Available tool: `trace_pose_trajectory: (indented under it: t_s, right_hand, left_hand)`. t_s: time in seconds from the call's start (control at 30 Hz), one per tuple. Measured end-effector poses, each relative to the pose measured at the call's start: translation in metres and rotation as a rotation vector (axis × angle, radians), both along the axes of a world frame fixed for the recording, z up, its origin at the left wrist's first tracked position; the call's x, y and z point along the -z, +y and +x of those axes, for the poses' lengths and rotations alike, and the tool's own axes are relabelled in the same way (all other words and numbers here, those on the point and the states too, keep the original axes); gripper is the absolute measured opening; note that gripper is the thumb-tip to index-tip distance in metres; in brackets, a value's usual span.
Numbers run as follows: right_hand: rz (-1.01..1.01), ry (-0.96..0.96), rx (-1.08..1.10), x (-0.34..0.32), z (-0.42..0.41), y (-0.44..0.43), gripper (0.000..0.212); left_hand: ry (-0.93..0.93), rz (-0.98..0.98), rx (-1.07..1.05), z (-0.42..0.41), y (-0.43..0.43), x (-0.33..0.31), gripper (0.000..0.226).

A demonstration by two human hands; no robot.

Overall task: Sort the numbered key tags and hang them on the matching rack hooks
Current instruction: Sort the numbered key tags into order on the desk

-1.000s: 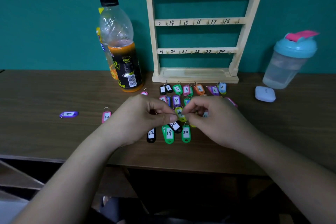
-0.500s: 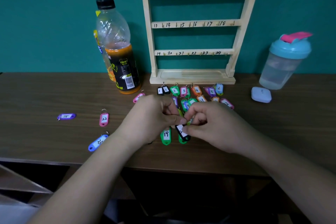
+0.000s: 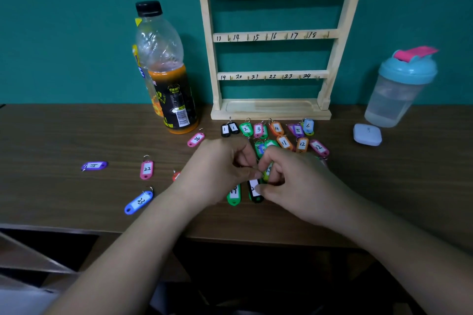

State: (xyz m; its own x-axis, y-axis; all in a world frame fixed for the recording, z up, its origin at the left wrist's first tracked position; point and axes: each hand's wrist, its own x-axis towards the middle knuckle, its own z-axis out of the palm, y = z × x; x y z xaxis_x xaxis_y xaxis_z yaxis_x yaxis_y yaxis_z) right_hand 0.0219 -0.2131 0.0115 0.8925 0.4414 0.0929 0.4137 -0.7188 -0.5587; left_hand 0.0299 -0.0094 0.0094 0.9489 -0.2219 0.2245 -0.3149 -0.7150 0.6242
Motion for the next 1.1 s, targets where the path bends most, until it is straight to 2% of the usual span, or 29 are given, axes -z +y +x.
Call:
trace_pose_trajectory:
  t_s: [0.27,0.4,0.63,0.9,1.1]
  right_hand:
    - [0.007,-0.042,-0.006,0.004,0.000,0.003,0.019]
    - [0.063,-0.074,-0.006,0.003,-0.002,0.009,0.012]
    - [0.161,-0.124,-0.031,0.000,-0.004,0.040,0.012]
    - [0.138,-0.168,-0.101,0.005,-0.001,0.079,0.011]
    - [0.118,-0.204,-0.084,0.008,0.012,0.094,0.011]
  left_hand:
    - [-0.067,0.000,-0.073,-0.005,0.024,-0.013,0.014]
    - [-0.008,0.005,-0.141,-0.010,0.061,-0.027,0.013]
    - [0.020,-0.100,-0.281,-0.021,0.124,-0.030,0.011]
    - [0.051,0.059,-0.415,-0.024,0.165,-0.016,0.013]
    - [-0.007,0.073,-0.562,-0.022,0.193,-0.009,0.008]
